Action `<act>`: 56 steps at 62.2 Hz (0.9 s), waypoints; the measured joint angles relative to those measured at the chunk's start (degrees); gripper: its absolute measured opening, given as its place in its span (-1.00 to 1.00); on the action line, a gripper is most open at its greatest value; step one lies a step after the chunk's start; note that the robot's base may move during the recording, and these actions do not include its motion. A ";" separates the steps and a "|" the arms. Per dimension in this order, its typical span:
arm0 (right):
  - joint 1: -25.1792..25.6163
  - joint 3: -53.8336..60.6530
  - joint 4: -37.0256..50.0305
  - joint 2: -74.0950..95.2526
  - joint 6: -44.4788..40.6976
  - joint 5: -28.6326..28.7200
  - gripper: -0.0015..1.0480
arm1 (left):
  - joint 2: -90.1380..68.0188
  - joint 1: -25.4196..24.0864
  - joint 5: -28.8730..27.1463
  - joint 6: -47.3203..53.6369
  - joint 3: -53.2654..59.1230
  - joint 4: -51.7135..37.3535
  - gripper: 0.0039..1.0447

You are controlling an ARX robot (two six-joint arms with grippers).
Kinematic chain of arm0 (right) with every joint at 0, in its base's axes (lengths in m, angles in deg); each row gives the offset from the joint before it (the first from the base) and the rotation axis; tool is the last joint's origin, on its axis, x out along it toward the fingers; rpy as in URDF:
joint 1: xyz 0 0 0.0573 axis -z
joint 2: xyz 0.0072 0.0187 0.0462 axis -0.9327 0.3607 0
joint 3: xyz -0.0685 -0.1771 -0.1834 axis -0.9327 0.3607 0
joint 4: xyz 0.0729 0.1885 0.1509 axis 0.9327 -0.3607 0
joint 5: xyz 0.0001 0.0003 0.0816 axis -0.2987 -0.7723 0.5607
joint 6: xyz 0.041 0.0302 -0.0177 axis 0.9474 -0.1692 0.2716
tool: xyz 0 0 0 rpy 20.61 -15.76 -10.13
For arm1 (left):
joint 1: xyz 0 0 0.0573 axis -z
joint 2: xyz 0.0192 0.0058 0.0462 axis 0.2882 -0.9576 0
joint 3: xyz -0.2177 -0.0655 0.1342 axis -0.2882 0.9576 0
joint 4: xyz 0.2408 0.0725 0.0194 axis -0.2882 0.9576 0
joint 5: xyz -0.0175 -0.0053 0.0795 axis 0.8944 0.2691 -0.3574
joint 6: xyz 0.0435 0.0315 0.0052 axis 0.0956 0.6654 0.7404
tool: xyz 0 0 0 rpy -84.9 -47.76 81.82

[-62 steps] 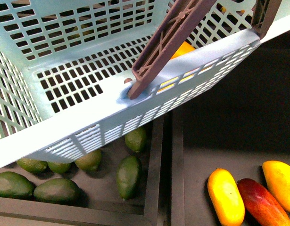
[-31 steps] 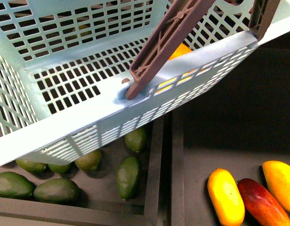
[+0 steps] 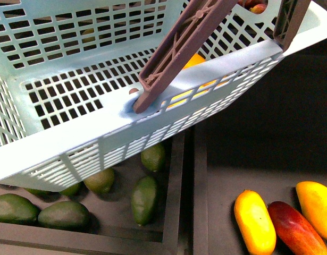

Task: Pick lemon and mango into basket

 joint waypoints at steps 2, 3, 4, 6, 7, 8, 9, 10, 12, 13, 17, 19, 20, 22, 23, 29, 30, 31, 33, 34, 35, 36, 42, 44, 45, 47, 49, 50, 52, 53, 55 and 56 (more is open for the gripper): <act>-0.02 0.00 -1.60 -1.46 0.00 0.00 -0.96 | 0.00 0.00 0.00 0.00 0.00 0.00 -0.51; 0.00 0.00 -2.71 -2.16 0.00 -0.04 -0.96 | 0.00 0.00 0.00 0.00 0.00 0.00 -0.51; 0.00 0.00 -5.07 -3.72 -0.02 0.02 -0.96 | 0.00 0.00 0.02 -0.02 0.00 0.00 -0.51; 0.00 0.00 -8.09 -6.12 0.02 0.02 -0.96 | 0.00 0.00 0.11 -0.02 0.00 0.00 -0.51; 0.00 0.00 -9.20 -7.45 -0.02 -0.11 -0.96 | 0.00 0.00 0.13 -0.02 0.00 0.00 -0.51; 0.00 0.00 -9.46 -8.00 0.00 -0.04 -0.96 | 0.00 0.00 0.13 0.00 0.00 0.00 -0.51; 0.00 0.00 -9.75 -9.11 0.00 -0.02 -0.96 | 0.00 -0.02 0.15 -0.02 0.00 0.00 -0.51; 0.00 0.00 -9.88 -9.46 0.00 0.00 -0.96 | 0.00 -0.02 0.15 -0.02 0.00 0.00 -0.51; 0.00 0.00 -9.99 -9.64 0.00 -0.02 -0.96 | 0.00 -0.02 0.07 -0.02 0.00 0.00 -0.51; 0.00 0.00 -10.01 -9.66 0.00 -0.02 -0.96 | 0.00 0.00 0.07 -0.02 0.00 0.00 -0.51; 0.00 0.00 -10.10 -9.68 0.00 -0.02 -0.96 | 0.02 0.02 0.07 0.02 0.00 0.00 -0.51; 0.00 0.00 -10.14 -9.73 -0.11 -0.02 -0.93 | 0.00 0.02 0.11 0.00 0.00 0.00 -0.51; 0.02 0.00 -10.14 -9.73 -0.09 -0.02 -0.87 | 0.00 0.02 0.20 -0.02 0.00 0.00 -0.51; 0.02 0.00 -10.14 -9.77 -0.09 -0.02 -0.73 | 0.00 0.00 0.24 -0.09 0.00 0.00 -0.51; 0.02 0.00 -10.14 -9.79 -0.09 -0.02 -0.67 | 0.00 0.00 0.24 -0.09 0.00 0.00 -0.51; 0.02 0.00 -10.16 -9.79 -0.09 -0.02 -0.37 | 0.00 0.02 -0.04 0.04 0.00 0.00 -0.51; 0.02 0.00 -10.16 -9.79 -0.09 -0.02 -0.30 | 0.00 0.00 -0.07 0.02 0.00 0.00 -0.51; 0.02 0.00 -10.16 -9.81 -0.09 -0.02 -0.27 | 0.00 0.00 -0.07 0.02 0.00 0.00 -0.51; 0.02 0.00 -10.16 -9.81 -0.09 -0.02 -0.13 | 0.00 0.00 -0.07 0.00 0.00 0.00 -0.51; 0.02 0.00 -10.16 -9.81 -0.09 -0.02 -0.10 | 0.00 0.00 -0.07 0.00 0.00 0.00 -0.51; 0.02 0.00 -10.16 -9.81 -0.09 -0.02 -0.03 | 0.00 0.00 -0.07 0.00 0.00 0.00 -0.51; 0.02 0.00 -10.16 -9.81 -0.09 -0.02 0.00 | 0.00 0.00 -0.04 0.00 0.00 0.00 -0.51; 0.02 0.00 -10.16 -9.84 -0.09 -0.02 0.33 | 0.00 0.00 0.00 -0.02 0.00 0.00 -0.51; 0.02 0.00 -10.16 -9.84 -0.09 -0.02 0.43 | 0.00 0.00 0.00 -0.02 0.00 0.00 -0.51; 0.02 0.00 -10.16 -9.84 -0.09 -0.02 0.46 | 0.00 0.00 0.00 -0.02 0.00 0.00 -0.51; 0.02 0.00 -10.16 -9.84 -0.09 -0.02 0.56 | 0.00 0.00 0.00 -0.02 0.00 0.00 -0.51; 0.02 0.00 -10.16 -9.81 -0.11 -0.02 0.66 | 0.00 0.00 0.00 -0.02 0.00 0.00 -0.51; 0.02 0.00 -10.16 -9.81 -0.09 -0.02 0.72 | 0.00 0.00 0.00 -0.02 0.00 0.00 -0.51; 0.02 0.00 -10.16 -9.81 -0.09 -0.02 0.82 | 0.00 0.00 0.00 -0.02 0.00 0.00 -0.51; 0.02 0.00 -10.16 -9.81 -0.07 -0.02 0.86 | 0.00 0.00 0.00 -0.02 0.00 0.00 -0.51; 0.02 0.00 -10.16 -9.84 -0.09 -0.02 0.84 | 0.00 0.00 0.00 -0.02 0.00 0.00 -0.51; 0.02 0.00 -10.16 -9.84 -0.09 -0.02 0.83 | 0.00 0.00 0.00 -0.02 0.00 0.00 -0.51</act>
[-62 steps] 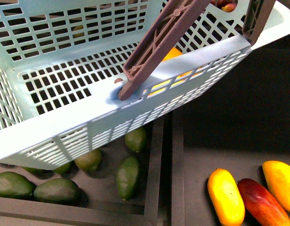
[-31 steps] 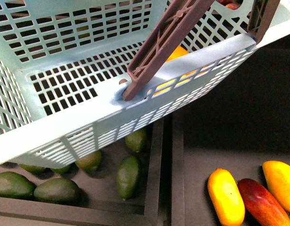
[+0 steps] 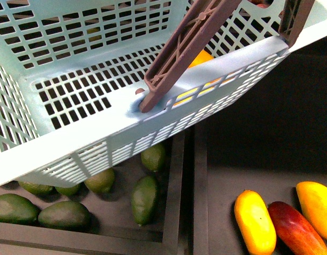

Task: Pick lemon and mango into basket

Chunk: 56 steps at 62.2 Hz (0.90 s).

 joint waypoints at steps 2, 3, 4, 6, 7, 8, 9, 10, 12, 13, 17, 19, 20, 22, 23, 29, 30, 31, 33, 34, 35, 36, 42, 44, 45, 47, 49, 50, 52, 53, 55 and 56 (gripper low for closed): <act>0.00 0.00 0.00 0.00 0.00 0.00 0.83 | 0.00 0.00 0.00 0.02 0.00 0.00 -0.51; 0.00 0.00 0.00 0.02 0.00 0.00 0.83 | 0.00 0.00 0.00 0.00 0.00 0.00 -0.51; 0.00 0.00 0.00 0.02 0.00 0.00 0.83 | 0.00 0.00 0.02 0.00 0.00 0.00 -0.51; 0.00 0.00 0.00 0.00 0.00 -0.02 0.83 | 0.00 0.00 0.09 -0.02 0.00 0.00 -0.51; 0.00 0.00 0.00 0.00 0.00 -0.04 0.83 | 0.00 0.00 0.09 -0.02 0.00 0.00 -0.51; 0.00 0.00 0.00 0.00 0.00 -0.07 0.83 | 0.00 0.02 0.09 -0.02 0.00 0.00 -0.51; 0.00 0.00 0.00 0.00 0.00 -0.13 0.83 | 0.00 0.02 0.11 -0.04 0.00 0.00 -0.51; 0.00 0.00 0.00 0.00 0.00 -0.15 0.83 | 0.00 0.09 0.13 -0.04 0.00 0.00 -0.51; -0.02 0.00 0.00 0.00 0.00 -0.22 0.83 | 0.00 0.26 0.13 0.00 0.00 0.00 -0.51; 0.00 0.00 0.00 -0.02 0.00 -0.22 0.83 | 0.00 0.37 0.17 0.00 0.00 0.00 -0.51; 0.00 0.00 -0.02 -0.02 0.00 -0.17 0.83 | 0.00 0.72 0.68 0.00 0.00 0.00 -0.51; 0.00 0.00 0.00 -0.07 0.00 -0.17 0.83 | 0.00 0.72 1.31 -0.15 0.00 0.00 -0.51; 0.00 0.00 0.00 -0.07 -0.02 -0.13 0.83 | 0.00 0.72 1.46 -0.26 0.00 0.00 -0.51; 0.00 0.00 -0.02 -0.07 0.00 -0.17 0.83 | 0.00 0.68 1.53 -0.46 0.00 0.00 -0.51; 0.00 0.00 0.00 -0.04 0.00 -0.17 0.83 | 0.00 0.66 1.51 -0.50 0.00 0.00 -0.51; 0.00 0.00 -0.04 -0.13 0.00 -0.15 0.83 | -0.02 0.59 0.87 -0.35 0.00 0.00 -0.51; -0.02 0.00 -0.07 -0.13 -0.02 -0.13 0.83 | 0.00 0.59 0.83 -0.33 0.00 0.00 -0.51; 0.00 0.00 -0.07 -0.11 0.00 -0.15 0.83 | 0.04 0.59 0.76 -0.24 0.00 0.00 -0.51; 0.00 0.00 -0.13 -0.09 0.00 -0.13 0.83 | 0.07 0.52 0.63 -0.04 0.00 0.00 -0.51; 0.00 0.00 -0.15 -0.09 0.00 -0.17 0.83 | 0.04 0.48 0.55 -0.02 0.00 0.00 -0.51; 0.00 0.00 -0.07 -0.11 -0.02 -0.15 0.83 | 0.02 0.46 0.50 -0.02 0.00 0.00 -0.51; 0.00 0.00 -0.04 -0.15 -0.02 -0.13 0.83 | 0.02 0.42 0.55 -0.02 0.00 0.00 -0.51; 0.00 0.00 -0.15 -0.04 0.00 0.02 0.83 | 0.02 0.02 0.26 -0.04 0.00 0.00 -0.51; 0.00 0.00 -0.09 -0.15 -0.04 -0.09 0.83 | 0.02 0.02 0.02 -0.02 0.00 0.00 -0.51; 0.00 0.00 -0.11 -0.15 -0.04 -0.09 0.83 | 0.02 0.02 -0.04 -0.02 0.00 0.00 -0.51; -0.02 0.00 -0.13 -0.09 -0.04 -0.15 0.83 | 0.02 0.02 -0.31 0.04 0.00 0.00 -0.51; 0.00 0.00 -0.13 -0.07 -0.04 -0.13 0.83 | 0.02 0.02 -0.44 0.22 0.00 0.00 -0.51; 0.00 0.00 -0.13 -0.09 -0.04 -0.11 0.83 | 0.02 0.02 -0.44 0.24 0.00 0.00 -0.51; 0.00 0.00 -0.13 -0.11 -0.04 -0.15 0.83 | 0.02 0.00 -0.37 0.24 0.00 0.00 -0.51; 0.00 0.00 -0.15 -0.09 -0.04 -0.13 0.83 | 0.02 -0.07 -0.26 0.17 0.00 0.00 -0.51; 0.00 0.00 -0.13 -0.11 -0.04 -0.11 0.83 | 0.02 -0.09 -0.22 0.09 0.00 0.02 -0.51; 0.00 0.00 -0.13 -0.13 -0.04 -0.11 0.83 | 0.02 -0.07 -0.20 0.00 0.00 0.02 -0.51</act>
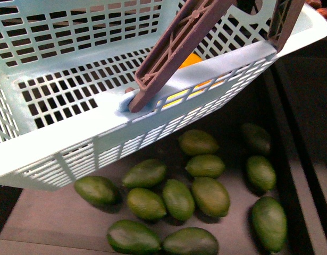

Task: Pick lemon and mango into basket

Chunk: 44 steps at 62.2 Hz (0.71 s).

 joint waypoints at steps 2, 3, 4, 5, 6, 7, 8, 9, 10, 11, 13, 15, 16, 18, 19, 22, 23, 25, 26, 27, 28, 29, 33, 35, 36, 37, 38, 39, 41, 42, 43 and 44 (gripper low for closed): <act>-0.02 0.00 0.00 0.00 0.00 -0.02 0.83 | 0.00 0.00 0.15 -0.02 0.00 0.00 -0.51; 0.00 0.00 -0.02 0.07 0.00 0.04 0.83 | 0.00 0.00 0.17 0.00 0.00 0.00 -0.51; 0.00 0.00 -0.02 0.07 0.00 0.11 0.83 | 0.00 0.00 0.09 0.11 0.00 0.00 -0.51; 0.00 0.00 -0.02 0.07 0.02 0.09 0.83 | 0.00 0.00 0.09 0.09 0.00 0.00 -0.51; 0.00 0.00 0.00 0.00 -0.02 0.02 0.83 | 0.00 0.00 0.11 0.07 0.00 0.00 -0.51; 0.00 0.00 0.00 -0.04 0.00 0.11 0.83 | 0.00 0.00 0.13 0.07 0.00 0.00 -0.51; 0.00 0.00 0.00 -0.07 0.02 0.11 0.83 | 0.00 0.00 0.13 0.00 0.00 0.00 -0.51; 0.00 0.00 0.00 -0.07 0.00 0.07 0.83 | 0.00 0.00 0.20 0.00 0.00 0.00 -0.51; 0.00 0.00 -0.04 -0.04 0.00 0.15 0.83 | 0.00 0.00 0.20 0.02 0.00 0.00 -0.51; 0.00 0.00 -0.02 0.02 0.02 0.09 0.83 | 0.00 0.00 0.20 0.02 0.00 0.00 -0.51; 0.00 0.00 -0.04 0.00 0.00 0.13 0.83 | 0.00 0.02 0.20 0.02 0.00 0.00 -0.51; 0.00 0.00 -0.02 0.00 0.00 0.09 0.83 | 0.00 0.02 0.22 0.02 0.00 0.00 -0.51; 0.00 0.00 -0.02 0.00 0.00 0.13 0.83 | 0.00 0.02 0.28 0.02 0.00 0.00 -0.51; 0.00 0.00 -0.02 0.00 0.00 0.07 0.83 | 0.00 0.02 0.52 0.00 0.00 0.00 -0.51; 0.00 0.00 -0.04 0.00 0.00 0.09 0.83 | 0.00 0.02 0.61 0.00 0.00 0.00 -0.51; 0.00 0.00 -0.02 -0.02 -0.02 0.04 0.83 | 0.00 0.04 0.61 0.00 0.00 0.00 -0.51; 0.00 0.00 -0.02 -0.02 0.00 0.09 0.83 | 0.00 0.04 0.59 0.02 0.00 0.00 -0.51; 0.00 0.00 -0.02 0.04 0.00 0.02 0.83 | 0.00 0.09 0.55 0.04 0.00 0.00 -0.51; 0.00 0.00 -0.02 0.04 0.00 0.07 0.83 | -0.02 0.09 0.50 0.09 0.00 0.00 -0.51; 0.00 0.00 -0.02 0.00 0.00 0.04 0.83 | -0.02 0.09 0.42 0.09 0.00 0.00 -0.51; 0.00 0.00 -0.02 -0.02 0.00 0.02 0.83 | -0.02 0.09 0.39 0.09 0.00 0.00 -0.51; 0.02 0.00 -0.02 -0.04 -0.02 0.20 0.83 | -0.02 0.09 0.48 0.04 0.00 0.00 -0.51; 0.07 0.00 -0.02 0.00 -0.02 0.48 0.83 | 0.00 -0.31 0.52 -0.02 0.00 0.00 -0.51; 0.07 0.02 -0.02 -0.02 -0.02 0.61 0.83 | 0.00 -0.66 0.04 -0.09 0.00 0.00 -0.51; 0.07 0.02 -0.02 -0.04 -0.02 0.61 0.83 | 0.00 -0.79 -0.37 -0.07 0.00 0.00 -0.51; 0.07 0.02 -0.02 -0.07 0.00 0.59 0.83 | 0.00 -0.85 -0.48 -0.04 0.00 0.00 -0.51; 0.07 0.02 -0.02 -0.07 0.00 0.57 0.83 | 0.00 -0.92 -1.03 0.02 0.00 0.00 -0.51; 0.07 0.02 -0.02 -0.04 0.00 0.57 0.83 | 0.00 -0.92 -1.49 0.24 0.00 0.00 -0.51; 0.07 0.02 -0.02 0.02 0.00 0.55 0.83 | 0.00 -0.92 -1.99 0.70 0.00 0.00 -0.51; 0.07 0.02 -0.02 0.02 0.00 0.52 0.83 | 0.00 -0.92 -2.10 0.98 0.00 0.00 -0.51; 0.07 0.02 -0.02 0.00 0.00 0.52 0.83 | 0.00 -0.92 -2.05 1.05 0.00 0.00 -0.51; 0.07 0.02 -0.02 0.00 0.00 0.52 0.83 | 0.00 -0.92 -1.92 1.20 0.00 0.00 -0.51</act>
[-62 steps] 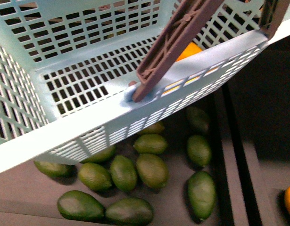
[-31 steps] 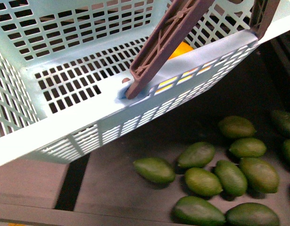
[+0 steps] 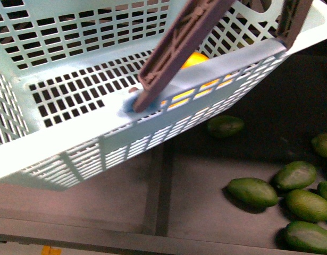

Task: Pick lemon and mango into basket

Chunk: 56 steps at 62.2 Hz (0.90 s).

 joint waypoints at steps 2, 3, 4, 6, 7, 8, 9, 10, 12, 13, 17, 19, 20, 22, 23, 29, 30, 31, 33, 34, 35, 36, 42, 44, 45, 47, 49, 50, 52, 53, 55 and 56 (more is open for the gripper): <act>0.00 0.00 0.00 0.00 0.00 -0.09 0.83 | 0.00 0.02 0.39 0.11 0.00 0.00 -0.51; 0.00 0.00 0.00 0.00 0.00 -0.13 0.83 | 0.00 0.02 0.42 0.04 0.00 0.00 -0.51; 0.00 0.00 0.00 0.00 -0.02 -0.15 0.83 | 0.00 0.07 0.72 -0.17 0.00 0.00 -0.51; 0.00 0.00 0.00 0.00 0.00 -0.17 0.83 | 0.00 0.20 1.18 -0.46 0.00 0.00 -0.51; 0.00 0.00 0.00 0.00 0.00 -0.17 0.83 | 0.00 0.26 1.49 -0.55 0.00 0.00 -0.51; 0.00 0.00 0.00 0.00 0.00 -0.17 0.83 | 0.00 0.37 1.70 -0.57 0.00 0.00 -0.51; 0.00 0.00 0.00 0.00 0.00 -0.17 0.83 | 0.00 0.42 1.77 -0.57 0.00 0.00 -0.51; 0.00 0.00 0.00 0.00 0.00 -0.17 0.83 | 0.00 0.50 1.92 -0.63 0.00 0.00 -0.51; 0.00 0.00 0.00 0.00 0.00 -0.17 0.83 | 0.00 0.66 2.14 -0.79 0.00 0.00 -0.51; 0.00 0.00 0.00 0.00 0.00 -0.17 0.83 | 0.00 0.74 2.32 -0.83 0.00 0.00 -0.51; 0.00 0.00 0.00 0.00 0.00 -0.35 0.83 | -0.07 1.18 0.92 -1.20 0.00 -0.11 -0.51; 0.00 0.00 0.00 0.00 0.00 -0.39 0.83 | -0.37 2.01 -4.85 -3.45 0.00 -1.01 -0.51; 0.00 0.00 0.00 0.00 0.00 -0.39 0.83 | -0.74 2.38 -9.77 -5.57 0.00 -1.84 -0.52; 0.00 0.00 0.00 0.00 0.00 -0.33 0.83 | -1.29 2.80 -16.79 -8.55 0.00 -3.21 -0.52; 0.00 0.00 0.00 0.00 0.00 -0.31 0.83 | -1.75 2.91 -20.63 -10.58 -0.02 -4.04 -0.53; 0.00 0.00 0.00 0.00 0.00 -0.37 0.83 | -4.92 0.50 -28.55 -15.30 -1.51 -6.56 -0.58; 0.00 0.00 0.00 0.00 0.00 -0.37 0.83 | -5.66 0.02 -28.57 -15.45 -1.73 -6.78 -0.60; 0.00 0.00 0.00 -0.02 0.00 -0.37 0.83 | -6.34 -0.42 -28.57 -15.56 -1.99 -7.08 -0.65; 0.00 0.00 0.00 -0.02 0.00 -0.35 0.83 | -7.82 -1.33 -26.67 -15.93 -2.38 -7.21 -0.77; 0.00 0.00 0.00 -0.02 0.00 -0.35 0.83 | -8.72 -1.64 -26.58 -16.22 -2.62 -7.19 -0.80; 0.00 0.00 0.00 -0.02 0.00 -0.28 0.83 | -10.14 -2.12 -26.25 -16.59 -2.97 -7.04 -0.82; 0.00 0.00 0.00 -0.02 -0.02 -0.33 0.83 | -11.02 -2.49 -25.64 -16.72 -3.19 -7.04 -0.82; 0.00 0.00 0.00 -0.02 0.00 -0.35 0.83 | -17.22 -5.35 -23.67 -17.77 -5.75 -7.04 -0.83; 0.00 0.00 0.00 -0.02 0.00 -0.39 0.83 | -18.88 -6.12 -23.23 -17.77 -6.88 -7.06 -0.83; 0.00 0.00 0.00 -0.02 0.00 -0.37 0.83 | -19.91 -6.64 -22.86 -17.77 -7.76 -7.17 -0.83; 0.00 0.00 0.00 -0.02 0.00 -0.37 0.83 | -22.03 -7.74 -22.23 -17.77 -9.68 -7.34 -0.83; 0.00 0.00 0.00 -0.02 0.00 -0.37 0.83 | -23.52 -8.55 -22.05 -17.86 -11.28 -7.45 -0.83; 0.00 0.00 0.00 -0.02 0.00 -0.35 0.83 | -24.41 -9.11 -21.86 -18.03 -12.28 -7.61 -0.83; 0.00 0.00 0.00 -0.02 0.00 -0.35 0.83 | -25.77 -9.97 -21.66 -18.23 -13.92 -7.80 -0.83; 0.00 0.00 0.00 -0.02 0.00 -0.35 0.83 | -26.69 -10.54 -21.66 -18.43 -15.08 -7.82 -0.83; 0.00 0.00 0.00 -0.02 -0.02 -0.35 0.83 | -28.37 -11.67 -21.66 -19.06 -17.40 -7.87 -0.83; 0.00 0.00 0.00 -0.02 0.00 -0.35 0.83 | -28.79 -11.96 -21.73 -19.19 -17.99 -7.91 -0.83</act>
